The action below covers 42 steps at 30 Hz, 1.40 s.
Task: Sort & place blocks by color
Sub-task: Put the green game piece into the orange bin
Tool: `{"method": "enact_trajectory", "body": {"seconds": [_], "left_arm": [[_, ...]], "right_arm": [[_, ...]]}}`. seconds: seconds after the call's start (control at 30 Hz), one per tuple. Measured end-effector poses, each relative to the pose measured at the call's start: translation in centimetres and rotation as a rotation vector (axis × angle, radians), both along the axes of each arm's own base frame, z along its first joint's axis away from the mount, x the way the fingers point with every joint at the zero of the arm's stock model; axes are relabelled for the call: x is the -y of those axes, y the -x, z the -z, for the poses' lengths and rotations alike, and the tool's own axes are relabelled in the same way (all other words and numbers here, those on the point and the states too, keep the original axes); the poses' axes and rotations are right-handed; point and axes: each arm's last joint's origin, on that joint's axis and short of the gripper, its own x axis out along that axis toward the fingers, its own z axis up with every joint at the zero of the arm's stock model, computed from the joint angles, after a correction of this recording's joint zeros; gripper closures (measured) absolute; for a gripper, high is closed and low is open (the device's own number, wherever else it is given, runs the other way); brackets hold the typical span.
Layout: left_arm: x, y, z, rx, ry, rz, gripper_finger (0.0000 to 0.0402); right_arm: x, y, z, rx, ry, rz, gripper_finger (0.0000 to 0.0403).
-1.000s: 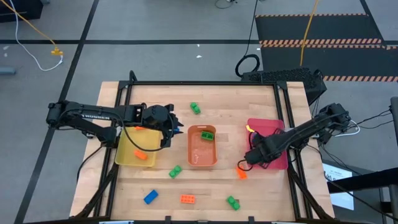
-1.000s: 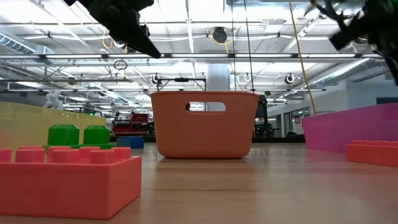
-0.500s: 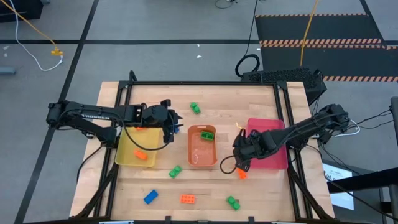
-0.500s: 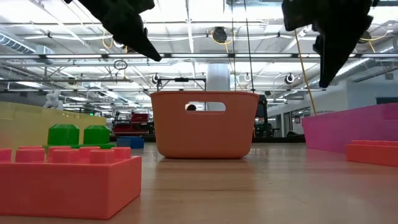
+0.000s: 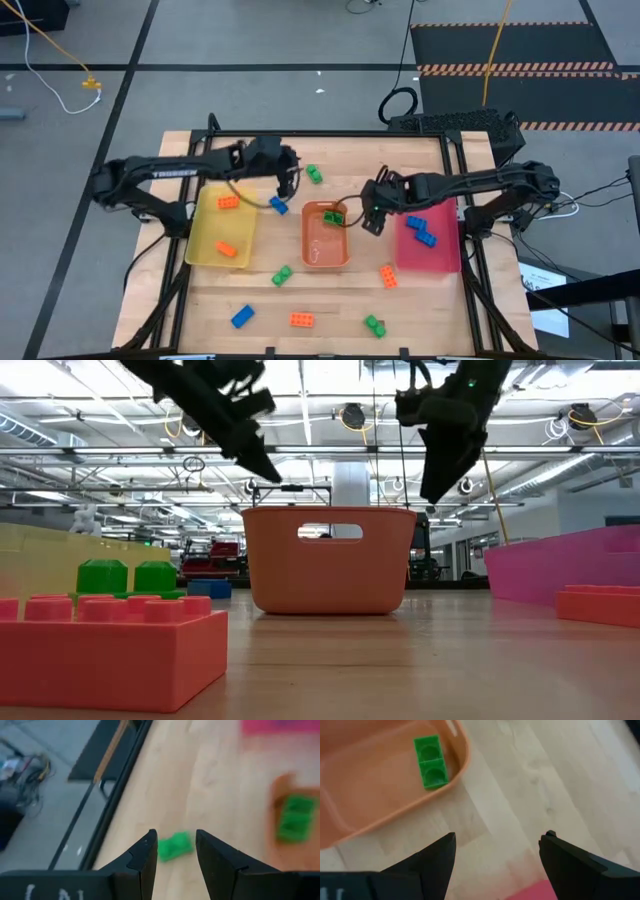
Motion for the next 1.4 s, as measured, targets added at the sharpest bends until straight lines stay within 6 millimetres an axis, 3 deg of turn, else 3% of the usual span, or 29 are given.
{"method": "enact_trajectory", "body": {"seconds": [0.27,0.37,0.5,0.6,0.73,0.9,1.07,1.2,1.4], "left_arm": [[-4.1,-3.3,-1.9,-0.262,0.101,-0.075,0.0237],[-4.9,-4.8,-1.3,-0.387,0.144,-0.067,0.0205],[-5.5,-6.4,1.0,-0.550,0.171,-0.014,0.0160],[-5.8,-7.0,2.8,-0.650,0.172,0.040,0.0131],[-5.6,-7.7,3.7,-0.715,0.059,0.126,0.0106],[-5.0,-8.5,4.3,-0.753,-0.027,0.237,0.0099],[-4.7,-9.1,5.0,-0.818,-0.131,0.288,0.0098],[-4.6,-10.1,5.3,-0.792,-0.209,0.332,0.0098],[-4.7,-10.5,7.3,-0.863,-0.204,0.378,0.0098]], "right_arm": [[0.9,-0.9,-1.5,0.163,0.118,-0.025,0.0133],[1.0,-1.0,-2.6,0.245,0.186,-0.034,0.0133],[1.1,-0.2,-4.1,0.297,0.258,-0.032,0.0133],[1.0,1.0,-5.0,0.326,0.296,-0.011,0.0133],[0.9,3.1,-4.5,0.327,0.328,-0.011,0.0133],[1.2,5.8,-3.0,0.373,0.372,0.003,0.0133],[2.0,8.2,-3.6,0.493,0.400,0.043,0.0133],[2.1,9.3,-4.2,0.581,0.412,0.061,0.0133],[2.1,9.4,-4.0,0.569,0.408,0.059,0.0133]]}}
